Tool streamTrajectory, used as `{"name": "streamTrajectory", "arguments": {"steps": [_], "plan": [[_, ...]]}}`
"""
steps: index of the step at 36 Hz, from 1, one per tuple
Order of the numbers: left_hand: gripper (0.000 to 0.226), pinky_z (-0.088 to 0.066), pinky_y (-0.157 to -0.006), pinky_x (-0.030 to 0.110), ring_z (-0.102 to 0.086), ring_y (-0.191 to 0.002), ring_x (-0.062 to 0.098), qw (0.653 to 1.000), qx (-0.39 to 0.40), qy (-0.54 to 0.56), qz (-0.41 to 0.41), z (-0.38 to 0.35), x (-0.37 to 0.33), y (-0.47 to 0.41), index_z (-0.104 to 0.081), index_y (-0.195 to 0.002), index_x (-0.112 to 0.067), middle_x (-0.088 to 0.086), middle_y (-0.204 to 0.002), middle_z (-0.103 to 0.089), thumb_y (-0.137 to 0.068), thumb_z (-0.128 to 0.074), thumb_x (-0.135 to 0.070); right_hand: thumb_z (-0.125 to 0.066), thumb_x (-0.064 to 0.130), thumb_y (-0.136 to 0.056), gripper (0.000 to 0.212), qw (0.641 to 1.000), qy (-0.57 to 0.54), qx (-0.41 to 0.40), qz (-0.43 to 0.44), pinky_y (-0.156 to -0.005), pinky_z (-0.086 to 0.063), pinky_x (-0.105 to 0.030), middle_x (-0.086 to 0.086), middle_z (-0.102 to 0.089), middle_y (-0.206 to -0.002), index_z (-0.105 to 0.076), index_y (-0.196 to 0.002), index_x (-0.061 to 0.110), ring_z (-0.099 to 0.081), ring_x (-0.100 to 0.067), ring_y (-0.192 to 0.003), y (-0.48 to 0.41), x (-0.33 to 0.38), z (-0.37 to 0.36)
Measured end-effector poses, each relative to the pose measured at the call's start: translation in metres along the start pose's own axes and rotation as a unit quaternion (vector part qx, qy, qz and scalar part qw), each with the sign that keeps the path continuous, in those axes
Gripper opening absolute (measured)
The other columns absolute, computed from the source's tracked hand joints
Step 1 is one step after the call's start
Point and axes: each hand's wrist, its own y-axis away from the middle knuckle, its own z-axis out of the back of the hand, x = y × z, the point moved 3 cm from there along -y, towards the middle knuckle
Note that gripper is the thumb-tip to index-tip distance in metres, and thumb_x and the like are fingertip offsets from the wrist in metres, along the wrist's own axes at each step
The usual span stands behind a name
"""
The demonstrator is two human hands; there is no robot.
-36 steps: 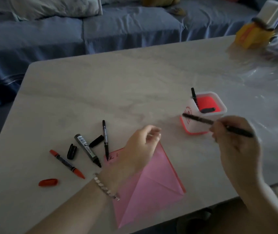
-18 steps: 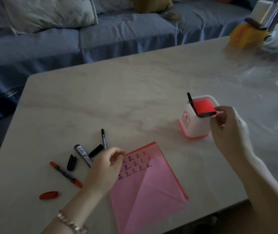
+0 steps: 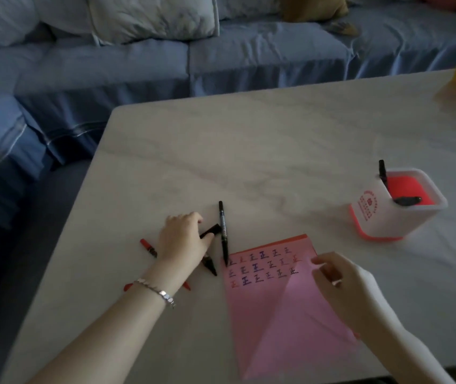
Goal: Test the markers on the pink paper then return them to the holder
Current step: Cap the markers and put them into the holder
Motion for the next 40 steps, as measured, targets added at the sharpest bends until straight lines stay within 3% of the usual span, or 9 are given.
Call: {"name": "streamTrajectory", "arguments": {"steps": [6, 11, 14, 18, 21, 24, 28, 34, 40], "plan": [[0.021, -0.033, -0.08, 0.027, -0.045, -0.103, 0.021, 0.997, 0.001, -0.039, -0.072, -0.005, -0.002, -0.004, -0.062, -0.104, -0.018, -0.003, -0.104, -0.063, -0.087, -0.057, -0.031, -0.059, 0.014, -0.083, 0.018, 0.998, 0.02, 0.046, 0.036, -0.064, -0.044, -0.012, 0.018, -0.06, -0.074, -0.063, -0.091, 0.029, -0.057, 0.002, -0.071, -0.004, 0.026, -0.022], [0.018, -0.04, -0.082, 0.031, -0.053, -0.098, 0.025, 0.994, -0.062, 0.07, -0.05, 0.005, 0.004, 0.009, -0.063, -0.102, -0.011, 0.005, -0.1, -0.061, -0.086, -0.06, -0.02, -0.055, 0.015, -0.084, 0.019, 0.996, 0.036, 0.055, 0.064, -0.063, -0.045, -0.017, 0.007, -0.063, -0.08, -0.066, -0.099, 0.019, -0.057, -0.005, -0.069, -0.019, 0.051, -0.039], [0.024, -0.036, -0.079, 0.013, -0.054, -0.092, 0.017, 0.981, -0.069, 0.182, -0.022, 0.015, 0.011, 0.027, -0.06, -0.111, -0.005, 0.009, -0.105, -0.054, -0.089, -0.057, -0.012, -0.051, 0.015, -0.086, 0.02, 0.994, 0.033, 0.075, 0.069, -0.06, -0.045, -0.021, 0.009, -0.057, -0.076, -0.063, -0.101, 0.018, -0.052, -0.005, -0.061, -0.033, 0.071, -0.056], [0.017, -0.029, -0.073, -0.005, -0.046, -0.074, 0.002, 0.967, -0.104, 0.233, -0.012, 0.025, 0.022, 0.053, -0.063, -0.102, 0.002, 0.004, -0.092, -0.051, -0.087, -0.058, -0.002, -0.052, 0.02, -0.087, 0.027, 0.993, 0.048, 0.073, 0.078, -0.074, -0.047, -0.032, -0.006, -0.062, -0.099, -0.056, -0.112, 0.01, -0.057, -0.022, -0.083, -0.056, 0.099, -0.08], [0.013, -0.034, -0.071, -0.002, -0.052, -0.075, 0.004, 0.957, -0.11, 0.269, 0.021, 0.03, 0.032, 0.068, -0.062, -0.098, -0.004, -0.008, -0.084, -0.049, -0.086, -0.058, -0.003, -0.052, 0.021, -0.087, 0.033, 0.99, 0.105, 0.066, 0.069, -0.078, -0.043, -0.033, -0.012, -0.055, -0.113, -0.048, -0.117, 0.007, -0.055, -0.031, -0.1, -0.069, 0.115, -0.097], [0.017, -0.038, -0.064, 0.001, -0.058, -0.077, 0.003, 0.943, -0.076, 0.319, 0.05, 0.033, 0.036, 0.078, -0.057, -0.089, -0.028, -0.009, -0.088, -0.06, -0.088, -0.057, -0.011, -0.05, 0.018, -0.085, 0.032, 0.988, 0.136, 0.059, 0.053, -0.072, -0.04, -0.033, -0.014, -0.053, -0.116, -0.045, -0.115, 0.007, -0.053, -0.034, -0.102, -0.075, 0.12, -0.111], [0.007, -0.04, -0.06, 0.002, -0.058, -0.071, -0.007, 0.928, -0.064, 0.361, 0.074, 0.038, 0.033, 0.085, -0.061, -0.093, -0.02, -0.006, -0.089, -0.065, -0.086, -0.06, -0.017, -0.048, 0.009, -0.084, 0.028, 0.987, 0.142, 0.069, 0.023, -0.069, -0.039, -0.03, -0.018, -0.058, -0.112, -0.049, -0.111, 0.003, -0.055, -0.035, -0.1, -0.079, 0.115, -0.116], [0.012, -0.042, -0.063, 0.006, -0.06, -0.072, 0.0, 0.916, -0.057, 0.394, 0.057, 0.038, 0.017, 0.088, -0.061, -0.081, -0.029, -0.01, -0.078, -0.067, -0.083, -0.064, -0.017, -0.059, 0.015, -0.083, 0.019, 0.993, -0.075, 0.096, -0.006, -0.075, -0.052, -0.034, -0.007, -0.069, -0.082, -0.068, -0.097, 0.006, -0.061, -0.02, -0.073, -0.072, 0.107, -0.084], [0.015, -0.047, -0.067, 0.013, -0.064, -0.073, 0.004, 0.881, -0.003, 0.471, 0.042, 0.027, -0.004, 0.09, -0.065, -0.084, -0.027, -0.01, -0.079, -0.07, -0.082, -0.065, -0.012, -0.058, 0.003, -0.083, 0.012, 0.944, -0.329, 0.013, -0.014, -0.062, -0.054, -0.015, 0.002, -0.066, -0.069, -0.064, -0.086, 0.013, -0.064, -0.005, -0.058, -0.035, 0.091, -0.019]]}}
